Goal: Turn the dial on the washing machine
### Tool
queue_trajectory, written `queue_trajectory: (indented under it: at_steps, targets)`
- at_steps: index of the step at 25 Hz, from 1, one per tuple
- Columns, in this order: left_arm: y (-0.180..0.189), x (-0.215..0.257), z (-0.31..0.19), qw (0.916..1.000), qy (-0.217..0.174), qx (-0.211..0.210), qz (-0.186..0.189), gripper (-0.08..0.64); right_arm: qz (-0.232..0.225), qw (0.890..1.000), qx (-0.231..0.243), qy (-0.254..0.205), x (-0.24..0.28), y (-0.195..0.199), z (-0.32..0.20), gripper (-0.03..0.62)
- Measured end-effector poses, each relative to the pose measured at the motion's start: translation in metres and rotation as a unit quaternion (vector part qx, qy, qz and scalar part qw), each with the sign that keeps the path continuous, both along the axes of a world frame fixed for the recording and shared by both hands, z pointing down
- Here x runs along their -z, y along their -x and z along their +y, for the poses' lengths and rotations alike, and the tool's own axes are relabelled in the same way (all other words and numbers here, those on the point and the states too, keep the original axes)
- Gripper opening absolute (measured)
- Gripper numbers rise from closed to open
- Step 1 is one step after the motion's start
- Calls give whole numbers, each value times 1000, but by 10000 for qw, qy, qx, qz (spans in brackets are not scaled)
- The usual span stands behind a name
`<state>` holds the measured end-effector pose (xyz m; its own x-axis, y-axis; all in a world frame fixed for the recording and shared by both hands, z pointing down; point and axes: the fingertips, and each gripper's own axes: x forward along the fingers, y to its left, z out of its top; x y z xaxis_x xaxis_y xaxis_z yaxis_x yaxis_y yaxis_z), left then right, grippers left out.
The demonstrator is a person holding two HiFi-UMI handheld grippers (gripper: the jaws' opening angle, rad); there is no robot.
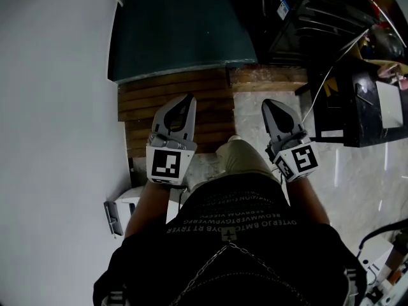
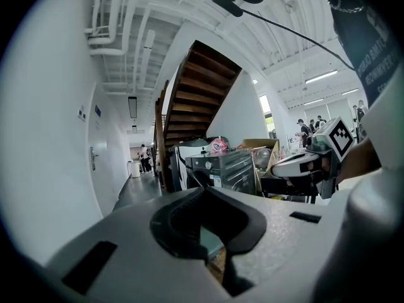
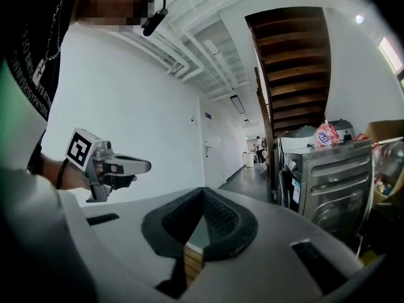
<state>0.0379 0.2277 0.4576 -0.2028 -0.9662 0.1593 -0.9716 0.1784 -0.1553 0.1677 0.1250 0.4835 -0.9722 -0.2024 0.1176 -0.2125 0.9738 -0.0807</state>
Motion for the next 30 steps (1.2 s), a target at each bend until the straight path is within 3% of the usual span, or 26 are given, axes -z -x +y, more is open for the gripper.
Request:
queue_trajectory:
  at_steps: [11,17,23,30]
  targets:
    - [70,73,-127,9997,-149,44,-169,6,20,9992,386,-31,57,80,-111,-4]
    - [99,94,-151,9998,-40,122,-132,6,11,9988,492,-74,86,118,-145,-4]
    - [136,109,-163,10000,-8,14,21,6,139,9991,390,44,97,148,-149,-5]
    - [170,127,-180,9978,-131,-636,-103,6,98,9996,-235,137,110,175,-147,-3]
